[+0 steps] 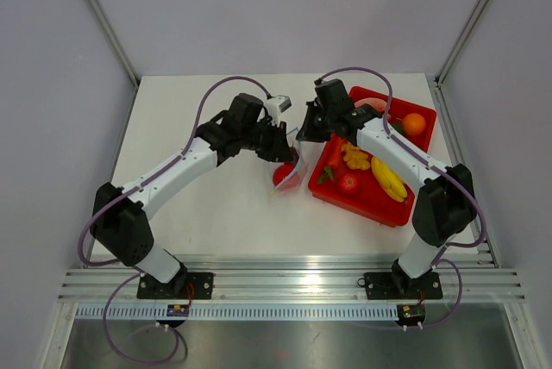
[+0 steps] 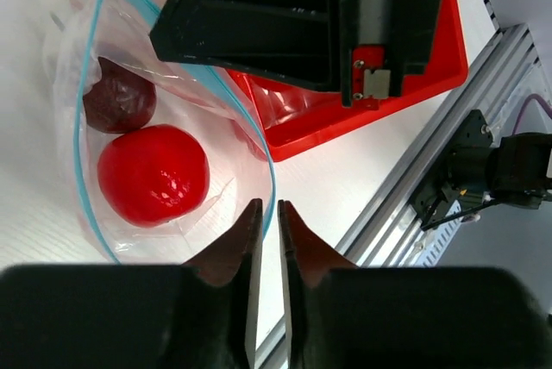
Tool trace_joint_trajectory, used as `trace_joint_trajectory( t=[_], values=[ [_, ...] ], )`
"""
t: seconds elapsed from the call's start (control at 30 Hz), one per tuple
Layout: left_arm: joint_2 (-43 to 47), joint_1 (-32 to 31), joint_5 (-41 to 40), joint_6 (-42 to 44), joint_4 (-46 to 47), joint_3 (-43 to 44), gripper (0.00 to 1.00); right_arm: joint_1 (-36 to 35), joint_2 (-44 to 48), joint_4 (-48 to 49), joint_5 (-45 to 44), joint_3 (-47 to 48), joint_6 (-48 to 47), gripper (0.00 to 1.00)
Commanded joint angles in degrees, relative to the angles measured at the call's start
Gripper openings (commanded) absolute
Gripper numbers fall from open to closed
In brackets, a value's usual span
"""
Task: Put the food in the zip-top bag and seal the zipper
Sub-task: Adjust the zipper food storage bag at the center of the board.
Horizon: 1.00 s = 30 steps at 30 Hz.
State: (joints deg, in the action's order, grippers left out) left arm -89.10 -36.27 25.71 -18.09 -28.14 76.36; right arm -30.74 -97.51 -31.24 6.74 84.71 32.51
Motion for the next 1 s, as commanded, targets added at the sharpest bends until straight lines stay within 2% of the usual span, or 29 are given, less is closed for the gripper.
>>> trace_joint_trajectory(
  t=[0.0,0.1,0.13,0.23,0.3,0.4,0.47,0.7,0.8,0.83,0.87,0.9,0.97],
  values=[
    [4.8,-0.1,-3.3,-0.3,5.5,-1.2,0.12,0.2,0.6,2.1,1.6,0.1,-1.2,0.0],
    [7.1,0.0,-10.9,-1.3,5.0,-2.5,0.11,0.2,0.7,1.9,2.0,-0.1,-1.7,0.0],
    [7.9,0.1,-16.1,-1.6,4.5,-2.5,0.13,0.2,0.7,2.0,2.2,-0.1,-1.8,0.0],
    [7.9,0.7,-25.4,-3.0,2.8,-3.8,0.41,0.2,0.9,1.8,2.4,-0.1,-2.3,0.0],
    [7.0,1.6,-26.3,-3.6,1.8,-4.1,0.62,0.2,1.1,1.6,2.5,-0.1,-2.5,0.0],
    [4.7,2.8,-23.5,-3.7,1.6,-4.9,0.63,0.2,1.3,1.5,2.7,-0.2,-2.7,0.0],
    [3.3,2.8,-21.8,-3.8,2.1,-5.4,0.61,0.2,1.4,1.5,2.8,-0.1,-2.9,0.0],
    [1.0,2.8,-19.2,-4.2,4.3,-7.7,0.43,0.2,1.5,1.3,3.8,-0.2,-3.3,0.0],
    [0.5,2.8,-19.1,-4.6,4.8,-8.4,0.29,0.2,1.2,1.4,4.7,-0.1,-3.7,0.0],
    [0.4,2.8,-18.8,-4.6,5.0,-8.4,0.21,0.2,1.0,1.4,5.0,-0.2,-3.8,0.0],
    [0.3,2.8,-18.8,-4.4,4.9,-8.3,0.06,0.2,0.6,1.5,5.2,0.1,-4.0,0.0],
    [0.3,2.8,-18.4,-4.5,4.7,-8.1,0.0,0.2,0.1,1.4,5.5,0.4,-4.5,0.0],
    [0.8,2.8,-18.5,-4.5,3.2,-7.5,0.0,0.5,-0.7,0.5,5.1,2.1,-5.1,0.0]
  ],
)
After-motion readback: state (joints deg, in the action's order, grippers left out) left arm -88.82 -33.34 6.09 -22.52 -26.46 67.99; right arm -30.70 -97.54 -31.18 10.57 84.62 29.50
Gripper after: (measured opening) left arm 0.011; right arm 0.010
